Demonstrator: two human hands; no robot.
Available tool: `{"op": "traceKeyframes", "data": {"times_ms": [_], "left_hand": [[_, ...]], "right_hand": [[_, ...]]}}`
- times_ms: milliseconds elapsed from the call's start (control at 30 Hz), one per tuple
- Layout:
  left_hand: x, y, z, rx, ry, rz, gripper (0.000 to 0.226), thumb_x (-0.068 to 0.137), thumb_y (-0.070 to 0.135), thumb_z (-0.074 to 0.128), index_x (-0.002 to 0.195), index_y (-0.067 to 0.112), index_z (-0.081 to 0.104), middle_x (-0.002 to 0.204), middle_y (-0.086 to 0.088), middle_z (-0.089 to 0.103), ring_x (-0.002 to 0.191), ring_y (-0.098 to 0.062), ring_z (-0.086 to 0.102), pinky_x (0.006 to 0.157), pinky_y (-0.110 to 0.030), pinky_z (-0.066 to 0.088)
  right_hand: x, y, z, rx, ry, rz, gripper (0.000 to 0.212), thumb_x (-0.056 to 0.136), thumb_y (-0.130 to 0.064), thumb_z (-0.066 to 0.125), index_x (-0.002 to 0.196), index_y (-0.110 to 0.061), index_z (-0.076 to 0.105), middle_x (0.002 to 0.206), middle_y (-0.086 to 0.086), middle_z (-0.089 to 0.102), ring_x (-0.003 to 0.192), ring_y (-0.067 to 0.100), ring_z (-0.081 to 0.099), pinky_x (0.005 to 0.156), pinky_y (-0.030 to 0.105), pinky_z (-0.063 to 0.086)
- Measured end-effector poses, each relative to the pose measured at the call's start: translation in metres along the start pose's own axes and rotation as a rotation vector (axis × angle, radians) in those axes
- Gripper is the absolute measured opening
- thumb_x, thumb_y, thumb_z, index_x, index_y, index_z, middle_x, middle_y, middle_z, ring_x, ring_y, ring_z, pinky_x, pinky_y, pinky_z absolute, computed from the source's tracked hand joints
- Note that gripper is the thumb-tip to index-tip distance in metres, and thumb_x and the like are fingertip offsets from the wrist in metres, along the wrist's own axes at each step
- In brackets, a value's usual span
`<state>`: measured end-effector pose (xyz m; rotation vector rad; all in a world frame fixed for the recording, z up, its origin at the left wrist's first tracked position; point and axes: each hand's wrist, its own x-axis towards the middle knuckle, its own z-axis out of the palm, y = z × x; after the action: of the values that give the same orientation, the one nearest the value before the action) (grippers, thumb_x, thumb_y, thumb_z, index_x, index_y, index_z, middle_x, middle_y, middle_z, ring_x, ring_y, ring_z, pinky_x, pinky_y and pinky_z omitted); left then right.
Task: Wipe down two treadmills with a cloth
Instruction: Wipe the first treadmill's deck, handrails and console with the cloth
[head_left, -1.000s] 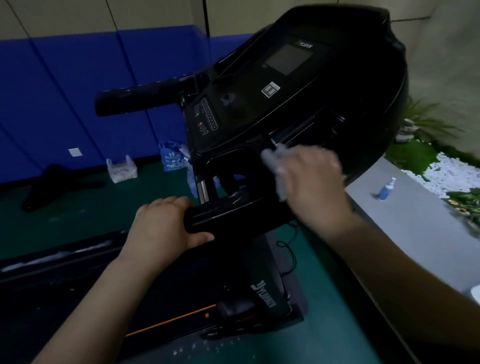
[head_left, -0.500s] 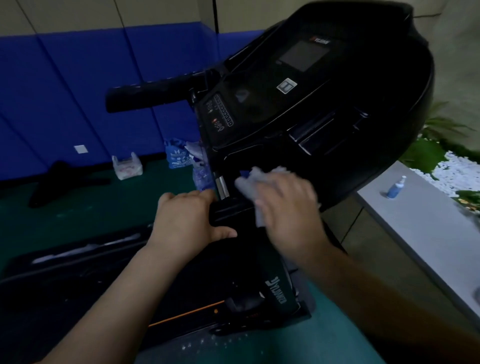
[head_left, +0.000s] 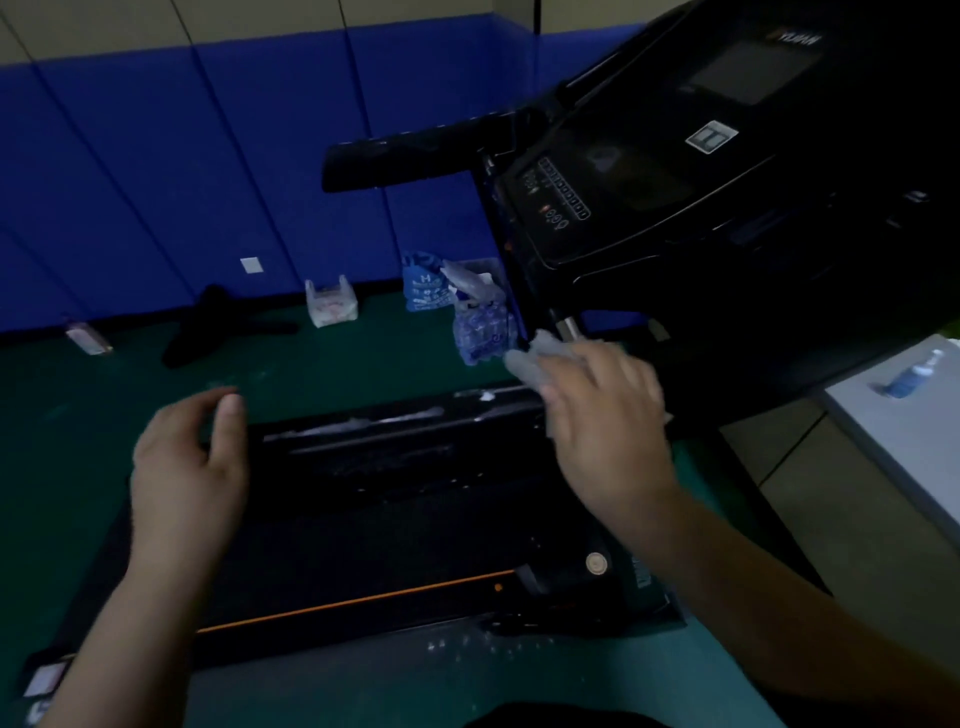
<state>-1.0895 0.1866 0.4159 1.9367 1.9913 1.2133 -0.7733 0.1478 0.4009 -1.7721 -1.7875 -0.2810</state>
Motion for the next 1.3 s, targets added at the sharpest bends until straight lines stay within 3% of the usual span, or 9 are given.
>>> {"op": "traceKeyframes", "data": {"times_ms": [167,300,467,633,733,900,1000,1133,1300], "left_hand": [[0.001,-0.052,-0.002,-0.26,0.001,-0.287,0.057,0.099,0.052,0.023,0.116,0.015,0.063,0.116,-0.01,0.064,0.113,-0.029,0.057,0.098,-0.041,0.041],[-0.001,-0.045,0.006,-0.415,-0.062,-0.51,0.06,0.103,0.046,0.015,0.111,0.013,0.065,0.105,-0.009,0.061,0.101,-0.024,0.057,0.089,-0.031,0.041],[-0.008,-0.029,0.011,-0.529,-0.028,-0.635,0.054,0.102,0.047,0.017,0.101,0.017,0.062,0.099,-0.006,0.06,0.093,-0.022,0.055,0.081,-0.03,0.038],[-0.007,-0.029,0.015,-0.544,0.01,-0.629,0.051,0.103,0.043,0.019,0.1,0.014,0.062,0.084,-0.001,0.059,0.085,-0.02,0.054,0.075,-0.03,0.037],[-0.007,-0.029,0.018,-0.58,0.05,-0.646,0.05,0.103,0.042,0.021,0.1,0.014,0.062,0.083,0.0,0.058,0.084,-0.02,0.054,0.077,-0.03,0.038],[-0.008,-0.028,0.019,-0.548,0.058,-0.632,0.05,0.103,0.042,0.02,0.098,0.015,0.061,0.081,0.003,0.057,0.076,-0.012,0.053,0.073,-0.029,0.039],[-0.009,-0.032,0.016,-0.513,0.017,-0.586,0.048,0.103,0.045,0.019,0.099,0.019,0.059,0.091,-0.003,0.058,0.088,-0.019,0.054,0.082,-0.031,0.038],[-0.009,-0.044,0.012,-0.469,-0.08,-0.494,0.052,0.102,0.048,0.018,0.105,0.019,0.061,0.098,-0.003,0.058,0.095,-0.019,0.054,0.083,-0.031,0.038],[-0.01,-0.062,0.012,-0.416,-0.143,-0.287,0.049,0.103,0.047,0.018,0.083,0.031,0.06,0.086,0.005,0.063,0.086,-0.012,0.059,0.08,-0.032,0.04]], "right_hand": [[0.01,0.005,-0.004,-0.042,-0.087,-0.091,0.049,0.1,-0.039,0.013,0.135,-0.041,0.047,0.127,-0.01,0.053,0.114,0.017,0.049,0.094,0.037,0.037],[0.002,0.009,-0.004,-0.026,0.099,0.114,0.043,0.1,-0.034,0.027,0.122,-0.018,0.06,0.115,0.007,0.058,0.107,0.031,0.053,0.092,0.042,0.036],[0.006,-0.059,0.022,0.021,-0.017,-0.082,0.03,0.097,-0.028,0.039,0.115,-0.027,0.063,0.107,-0.001,0.059,0.099,0.024,0.053,0.086,0.038,0.035],[0.012,-0.035,0.011,0.059,-0.129,-0.167,0.043,0.096,-0.036,0.027,0.129,-0.033,0.055,0.118,-0.003,0.058,0.109,0.022,0.053,0.095,0.037,0.036],[0.005,-0.002,-0.002,0.029,-0.049,-0.061,0.042,0.099,-0.035,0.027,0.131,-0.028,0.053,0.121,0.0,0.057,0.111,0.025,0.053,0.095,0.04,0.038],[0.004,-0.052,0.021,0.019,-0.072,-0.061,0.038,0.095,-0.03,0.037,0.126,-0.025,0.059,0.121,0.001,0.057,0.108,0.025,0.052,0.09,0.038,0.033],[0.007,-0.086,0.032,0.073,-0.093,-0.185,0.036,0.095,-0.03,0.04,0.122,-0.02,0.061,0.117,0.003,0.058,0.106,0.025,0.053,0.089,0.036,0.034],[0.01,-0.067,0.021,0.031,-0.159,-0.195,0.045,0.095,-0.038,0.026,0.131,-0.03,0.053,0.12,-0.003,0.055,0.111,0.021,0.05,0.093,0.037,0.036],[-0.005,-0.065,0.027,0.034,0.041,0.013,0.037,0.098,-0.032,0.035,0.125,-0.02,0.058,0.119,0.004,0.056,0.111,0.027,0.051,0.094,0.04,0.035]]}}
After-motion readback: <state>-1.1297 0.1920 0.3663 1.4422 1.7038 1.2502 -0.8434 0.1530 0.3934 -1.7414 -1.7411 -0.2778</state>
